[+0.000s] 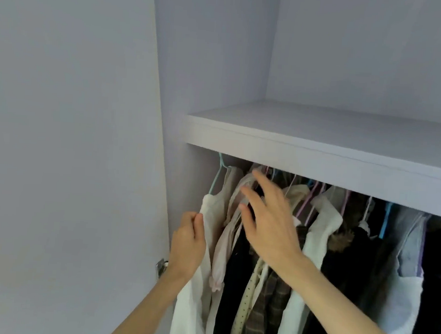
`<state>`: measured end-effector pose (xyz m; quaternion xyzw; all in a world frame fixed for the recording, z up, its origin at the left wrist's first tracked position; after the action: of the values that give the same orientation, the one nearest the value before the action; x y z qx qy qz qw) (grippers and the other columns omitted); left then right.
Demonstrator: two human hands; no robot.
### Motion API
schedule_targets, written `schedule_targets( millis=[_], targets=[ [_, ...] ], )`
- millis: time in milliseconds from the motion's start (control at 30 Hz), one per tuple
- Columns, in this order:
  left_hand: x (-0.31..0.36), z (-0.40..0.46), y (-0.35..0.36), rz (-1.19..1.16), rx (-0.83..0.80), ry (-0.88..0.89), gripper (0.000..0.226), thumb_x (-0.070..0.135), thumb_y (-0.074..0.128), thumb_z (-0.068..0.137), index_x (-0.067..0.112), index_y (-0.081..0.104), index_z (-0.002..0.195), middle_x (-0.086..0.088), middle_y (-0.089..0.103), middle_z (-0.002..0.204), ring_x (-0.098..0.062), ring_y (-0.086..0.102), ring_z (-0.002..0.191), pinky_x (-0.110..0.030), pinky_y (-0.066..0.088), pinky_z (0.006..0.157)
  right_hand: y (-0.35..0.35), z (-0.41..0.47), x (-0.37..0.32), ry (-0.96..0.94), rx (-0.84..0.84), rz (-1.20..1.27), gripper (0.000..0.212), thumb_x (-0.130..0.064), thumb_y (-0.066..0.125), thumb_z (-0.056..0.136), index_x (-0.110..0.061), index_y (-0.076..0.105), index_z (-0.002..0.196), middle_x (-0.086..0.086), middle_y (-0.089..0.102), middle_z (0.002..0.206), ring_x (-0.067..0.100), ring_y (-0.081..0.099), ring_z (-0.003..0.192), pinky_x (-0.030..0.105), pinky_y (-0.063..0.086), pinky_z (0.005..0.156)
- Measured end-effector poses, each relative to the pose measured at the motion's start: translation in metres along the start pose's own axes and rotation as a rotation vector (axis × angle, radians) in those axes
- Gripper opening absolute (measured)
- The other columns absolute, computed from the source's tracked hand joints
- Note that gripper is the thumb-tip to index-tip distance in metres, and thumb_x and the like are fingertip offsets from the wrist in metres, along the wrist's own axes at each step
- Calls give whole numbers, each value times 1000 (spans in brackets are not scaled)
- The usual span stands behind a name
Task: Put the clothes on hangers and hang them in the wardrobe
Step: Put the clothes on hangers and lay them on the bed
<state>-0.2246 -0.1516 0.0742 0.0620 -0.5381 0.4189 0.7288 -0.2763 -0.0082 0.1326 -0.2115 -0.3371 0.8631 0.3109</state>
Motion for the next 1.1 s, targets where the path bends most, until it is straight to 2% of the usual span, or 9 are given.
schedule_targets(
  millis=[133,267,367,433,533,667,867,1000,1100],
  targets=[
    [3,-48,-9,7,-71,54,16,24,33,99,17,43,90,7,42,55,-2,43,46,-16,35,48,23,-9,-35,748,-523,896,31,-35,50,94,-8,65,94,10,65,97,19,64,85,33,56,78],
    [7,-76,-19,52,-194,79,18,27,31,99,15,44,100,10,40,57,-3,42,45,-18,31,47,32,-13,-52,883,-442,1012,21,-11,49,91,-8,62,76,13,68,90,24,66,84,29,56,67],
    [15,-100,-28,127,-395,128,18,32,30,100,18,42,98,8,43,62,-6,41,53,-24,33,53,28,-35,-45,829,-477,868,26,-9,45,93,-6,50,68,23,62,86,27,60,78,41,55,76],
    [12,-115,-34,151,-488,130,22,35,32,99,21,49,97,8,55,79,-5,51,69,-23,43,67,19,-58,-43,727,-565,758,28,-13,44,95,-7,43,67,21,51,73,23,49,67,35,49,64],
    [-6,-135,-47,151,-356,84,14,24,42,97,22,55,98,8,59,98,-2,56,80,-21,46,72,1,-102,-39,542,-630,634,27,-15,39,97,0,54,80,10,51,73,14,44,63,24,31,53],
    [-17,-166,-79,228,-120,5,27,5,43,95,15,55,117,3,54,112,3,53,88,-4,38,72,-39,-136,-13,321,-612,472,23,-10,37,97,-4,54,83,3,55,80,20,51,77,31,35,63],
    [-13,-199,-120,441,-92,5,57,0,43,93,13,24,145,-5,24,151,-20,30,136,-26,26,108,-103,-149,-8,-6,-651,349,21,-18,40,98,-14,60,94,-3,62,89,17,56,88,34,42,76],
    [-8,-229,-148,515,-24,79,37,8,46,95,14,49,131,-3,51,132,-24,47,122,-24,33,97,-123,-154,-38,-224,-640,361,23,-21,40,98,-23,63,104,-22,56,87,9,53,87,32,41,79],
    [-2,-277,-182,530,73,95,34,41,37,94,22,64,102,11,62,99,-12,57,95,-30,44,80,-123,-164,-67,-283,-575,386,24,-20,41,98,-22,63,104,-22,56,88,6,50,84,25,33,70]
  ],
)
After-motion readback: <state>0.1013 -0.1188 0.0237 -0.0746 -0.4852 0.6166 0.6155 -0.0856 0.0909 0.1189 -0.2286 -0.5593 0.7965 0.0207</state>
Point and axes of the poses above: each hand's wrist, its own z-axis towards the middle knuckle, its own y-axis out of the palm, x = y × z, the point moved 1 cm from there along z, towards the middle knuckle
